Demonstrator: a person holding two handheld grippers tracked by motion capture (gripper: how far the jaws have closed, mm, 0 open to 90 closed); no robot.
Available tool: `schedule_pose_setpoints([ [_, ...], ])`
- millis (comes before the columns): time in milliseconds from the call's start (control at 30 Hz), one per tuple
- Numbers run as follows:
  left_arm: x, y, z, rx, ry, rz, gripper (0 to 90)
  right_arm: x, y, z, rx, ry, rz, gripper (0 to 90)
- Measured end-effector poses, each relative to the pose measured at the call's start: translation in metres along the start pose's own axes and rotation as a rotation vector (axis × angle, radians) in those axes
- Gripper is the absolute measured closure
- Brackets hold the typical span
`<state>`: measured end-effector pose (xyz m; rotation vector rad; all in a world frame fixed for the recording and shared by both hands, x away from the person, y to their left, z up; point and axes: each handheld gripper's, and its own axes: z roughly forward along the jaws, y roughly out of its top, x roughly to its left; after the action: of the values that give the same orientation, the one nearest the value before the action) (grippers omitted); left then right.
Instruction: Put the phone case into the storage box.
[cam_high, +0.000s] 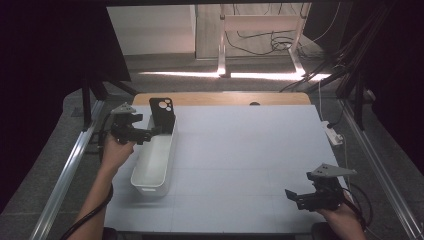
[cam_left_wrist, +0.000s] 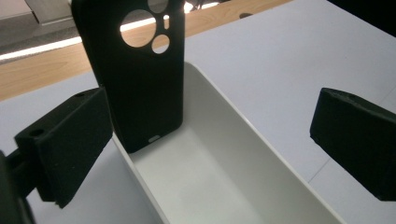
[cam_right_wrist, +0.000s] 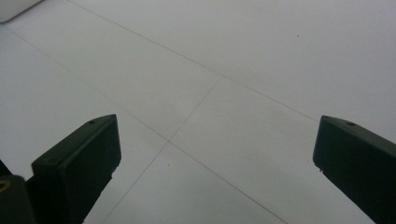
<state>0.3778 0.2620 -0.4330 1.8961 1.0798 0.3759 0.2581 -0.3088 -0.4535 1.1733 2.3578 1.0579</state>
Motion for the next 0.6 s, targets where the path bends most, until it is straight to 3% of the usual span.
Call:
schedule_pose_setpoints([
  [100,-0.005,-0.002,-0.002,-0.007,-0.025,0.011,0.4,0.0,0.0,0.0,-0.003,0.003,0.003,0.9],
  [600,-0.032,-0.014,-0.021,-0.02,-0.013,0.03,0.0,-0.001,0.0,-0.001,-0.008,0.011,0.003,0.9],
])
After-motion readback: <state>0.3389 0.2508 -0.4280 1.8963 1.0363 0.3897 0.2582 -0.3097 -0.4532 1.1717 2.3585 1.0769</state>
